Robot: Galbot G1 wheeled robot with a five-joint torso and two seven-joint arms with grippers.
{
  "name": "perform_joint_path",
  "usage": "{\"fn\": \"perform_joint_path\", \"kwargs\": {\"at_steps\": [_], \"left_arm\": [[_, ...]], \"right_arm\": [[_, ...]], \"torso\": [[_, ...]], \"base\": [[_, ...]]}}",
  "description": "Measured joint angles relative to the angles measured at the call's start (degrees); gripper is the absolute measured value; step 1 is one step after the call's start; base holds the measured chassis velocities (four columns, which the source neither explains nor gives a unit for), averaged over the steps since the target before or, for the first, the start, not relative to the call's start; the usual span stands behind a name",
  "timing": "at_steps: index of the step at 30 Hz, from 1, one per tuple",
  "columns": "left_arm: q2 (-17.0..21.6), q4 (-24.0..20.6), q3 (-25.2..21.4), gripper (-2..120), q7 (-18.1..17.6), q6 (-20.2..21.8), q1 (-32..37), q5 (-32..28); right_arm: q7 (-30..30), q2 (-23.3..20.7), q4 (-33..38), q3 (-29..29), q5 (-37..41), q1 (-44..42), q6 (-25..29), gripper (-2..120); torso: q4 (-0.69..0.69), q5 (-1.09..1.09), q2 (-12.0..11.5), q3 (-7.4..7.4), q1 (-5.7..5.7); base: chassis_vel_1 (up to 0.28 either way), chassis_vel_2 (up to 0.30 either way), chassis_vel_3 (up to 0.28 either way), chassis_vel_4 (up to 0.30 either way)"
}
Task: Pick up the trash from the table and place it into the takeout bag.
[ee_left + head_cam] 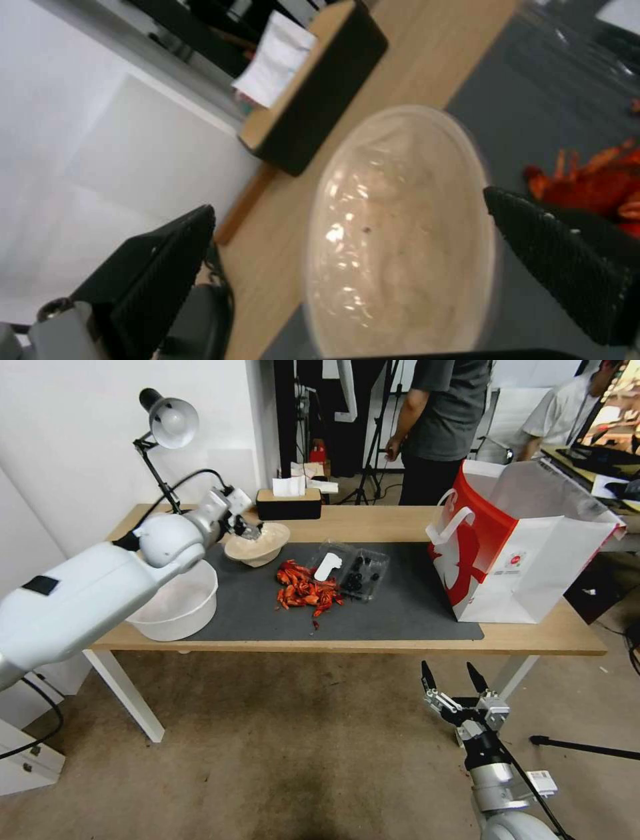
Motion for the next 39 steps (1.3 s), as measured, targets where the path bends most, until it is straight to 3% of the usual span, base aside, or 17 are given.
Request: {"fn": "perform_joint_path", "kwargs": {"at_steps": [12, 24, 30, 33, 35, 39], "left_arm": [[-2.91, 2.81, 4.91, 100, 4.14, 1.99, -1.41, 4.21], [-7.29, 11.36, 8.31, 97, 5.91, 1.91, -1.87, 7.51], [-7.01, 12.40, 8.60, 72, 5.95, 1.50, -1.61, 7.41], [-6.79, 12.36, 8.61, 67, 5.94, 1.46, -1.59, 7.41], [-5.83, 12.14, 8.64, 54, 5.94, 1.31, -1.43, 7.36], [-5.27, 11.59, 8.64, 40, 5.92, 1.16, -1.28, 7.19]], "right_arm": [[0.01, -0.21, -0.71, -0.06, 0.35, 0.37, 0.18, 100], [-0.14, -0.68, -1.13, 0.30, 0.95, 0.05, 1.02, 100], [-0.30, -0.60, -1.56, 0.35, 1.01, -0.10, 1.44, 100], [-0.31, -0.57, -1.57, 0.32, 1.00, -0.10, 1.44, 100], [-0.34, -0.43, -1.57, 0.08, 0.96, -0.04, 1.44, 100], [-0.35, -0.31, -1.57, -0.07, 0.78, -0.02, 1.44, 100]], "torso": [[-0.01, 0.00, 0.01, -0.01, -0.01], [-0.02, 0.00, 0.01, 0.00, 0.00], [-0.01, 0.00, 0.01, -0.01, 0.00], [-0.01, 0.00, 0.01, -0.01, -0.01], [0.00, -0.01, 0.01, -0.01, -0.01], [-0.01, 0.00, 0.01, -0.01, -0.01]], "base": [[0.000, 0.000, 0.000, 0.000], [0.000, 0.000, 0.000, 0.000], [0.000, 0.000, 0.000, 0.000], [0.000, 0.000, 0.000, 0.000], [0.000, 0.000, 0.000, 0.000], [0.000, 0.000, 0.000, 0.000]]}}
